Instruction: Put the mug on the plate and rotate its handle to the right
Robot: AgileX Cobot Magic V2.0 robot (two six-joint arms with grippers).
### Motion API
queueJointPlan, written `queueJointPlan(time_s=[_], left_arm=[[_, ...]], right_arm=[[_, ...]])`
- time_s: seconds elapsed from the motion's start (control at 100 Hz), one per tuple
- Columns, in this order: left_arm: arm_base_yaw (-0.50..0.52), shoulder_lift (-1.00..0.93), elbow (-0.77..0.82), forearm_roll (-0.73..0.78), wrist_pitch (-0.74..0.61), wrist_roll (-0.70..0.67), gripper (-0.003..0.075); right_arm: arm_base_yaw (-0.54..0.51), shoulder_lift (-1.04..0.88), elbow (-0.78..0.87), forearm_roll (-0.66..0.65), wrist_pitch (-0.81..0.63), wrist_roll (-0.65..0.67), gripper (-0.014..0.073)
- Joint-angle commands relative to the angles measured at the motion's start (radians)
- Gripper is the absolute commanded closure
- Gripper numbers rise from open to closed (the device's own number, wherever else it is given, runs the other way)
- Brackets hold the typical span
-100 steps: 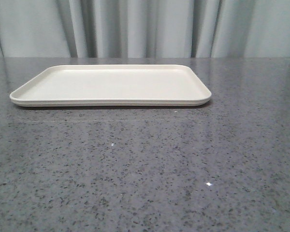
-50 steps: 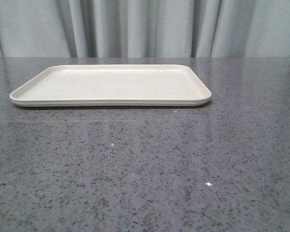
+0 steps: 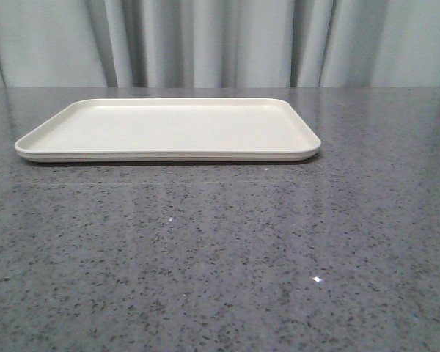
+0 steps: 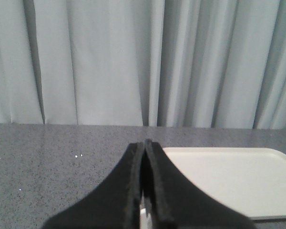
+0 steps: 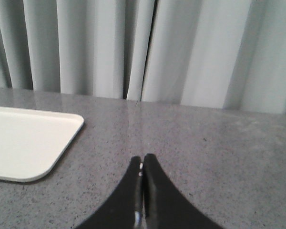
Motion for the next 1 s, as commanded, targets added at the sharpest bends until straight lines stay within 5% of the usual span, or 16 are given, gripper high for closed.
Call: queueJointPlan(time_s=[0.0,0.22,0.41,0.99], left_arm=[[0.004,0.084,-0.128,-0.034,0.081,-0.008,0.074],[0.004,0.26,-0.335,-0.066,0.379,-0.008,0.074],[0.004,0.409,-0.48,-0.086,0.648,-0.008,0.074],[0.004,0.473,-0.519,-0.17,0.679,0.009,0.0739]], right_arm=[[0.001,0.08,-0.119,-0.011,0.068,-0.001,0.0659],[0.001,0.229,-0.32,0.03,0.342,-0.001,0.0659],[0.001,0.312,-0.439,0.13,0.421,-0.001,0.0659],[0.001,0.322,-0.464,0.184,0.442,-0.001,0.0624]])
